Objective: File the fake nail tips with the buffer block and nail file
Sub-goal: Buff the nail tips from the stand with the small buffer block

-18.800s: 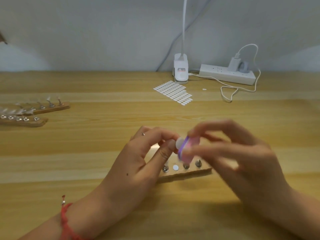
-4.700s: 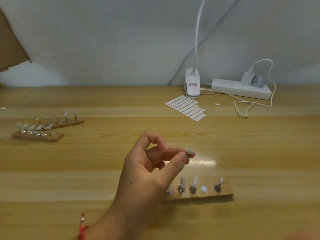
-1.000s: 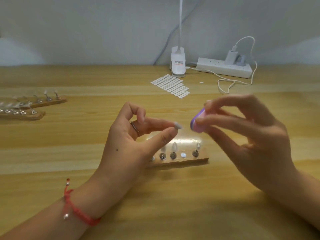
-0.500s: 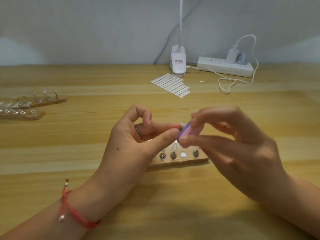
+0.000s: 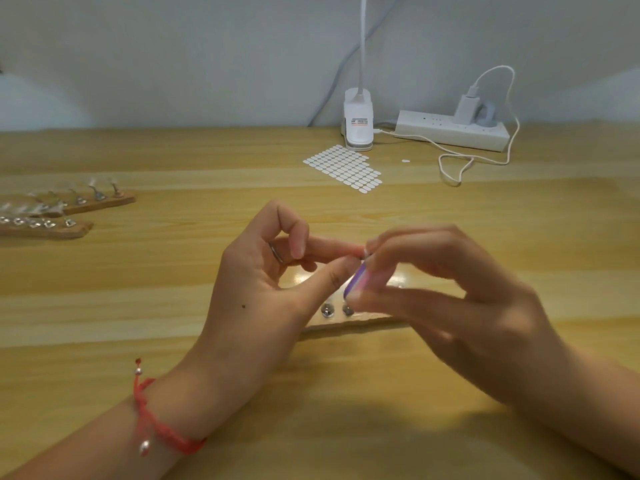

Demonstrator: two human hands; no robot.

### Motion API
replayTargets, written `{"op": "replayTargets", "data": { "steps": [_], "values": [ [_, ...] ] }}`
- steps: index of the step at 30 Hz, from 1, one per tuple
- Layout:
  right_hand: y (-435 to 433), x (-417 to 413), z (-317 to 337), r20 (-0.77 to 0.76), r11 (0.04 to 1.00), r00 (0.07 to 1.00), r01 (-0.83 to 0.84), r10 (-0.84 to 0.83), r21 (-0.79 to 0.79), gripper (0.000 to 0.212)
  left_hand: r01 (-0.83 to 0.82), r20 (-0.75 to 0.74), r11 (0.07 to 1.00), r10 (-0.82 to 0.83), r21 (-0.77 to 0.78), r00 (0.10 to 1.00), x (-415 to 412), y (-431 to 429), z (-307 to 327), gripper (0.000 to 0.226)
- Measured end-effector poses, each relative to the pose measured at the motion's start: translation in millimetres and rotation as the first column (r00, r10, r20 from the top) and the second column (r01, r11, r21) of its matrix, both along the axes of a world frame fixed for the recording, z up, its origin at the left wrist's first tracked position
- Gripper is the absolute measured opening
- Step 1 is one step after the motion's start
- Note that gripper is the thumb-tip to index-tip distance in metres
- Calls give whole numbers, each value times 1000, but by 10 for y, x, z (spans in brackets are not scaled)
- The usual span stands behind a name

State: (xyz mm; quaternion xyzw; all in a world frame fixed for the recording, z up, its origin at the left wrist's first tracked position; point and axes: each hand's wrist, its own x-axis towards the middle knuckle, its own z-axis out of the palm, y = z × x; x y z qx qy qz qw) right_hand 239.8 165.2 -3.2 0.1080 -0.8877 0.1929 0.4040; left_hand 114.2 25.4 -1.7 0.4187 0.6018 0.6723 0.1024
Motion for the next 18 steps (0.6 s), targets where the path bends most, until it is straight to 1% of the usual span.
{"op": "replayTargets", "data": {
  "steps": [2, 4, 6, 7, 9, 11, 14, 16, 18],
  "values": [
    [34, 1, 18, -21, 999, 1000, 19, -18, 51, 12, -18, -43, 1000, 18, -1, 999, -8, -4, -1, 38],
    [75, 1, 45, -51, 999, 998, 45, -43, 28, 11, -45, -73, 999, 45, 4, 996, -27, -9, -6, 42],
    [41, 2, 20, -13, 1000, 1000, 2, -2, 4, 12, -47, -138, 999, 47, 9, 989, -29, -13, -9, 44],
    [25, -1, -4, 3, 999, 1000, -15, 15, 35, 14, -46, -181, 999, 46, 5, 982, -28, -14, -12, 41],
    [56, -4, 7, -18, 995, 1000, -1, 3, 95, 12, -63, -252, 998, 62, 2, 966, -43, -11, -20, 38],
    [101, -9, 39, -43, 997, 999, 28, -25, 67, 17, -91, -302, 996, 90, 10, 949, -63, -11, -34, 39],
    [24, -7, -35, 2, 996, 1000, -21, 21, 83, 14, -101, -354, 995, 102, 22, 930, -59, -13, -59, 38],
    [30, -11, -35, -11, 996, 999, -34, 35, 85, 14, -119, -386, 992, 123, 34, 914, -57, -17, -57, 37],
    [92, -23, 10, -47, 1000, 999, -12, 12, 17, 20, -139, -414, 989, 147, 49, 898, -57, -17, -43, 39]
  ]
}}
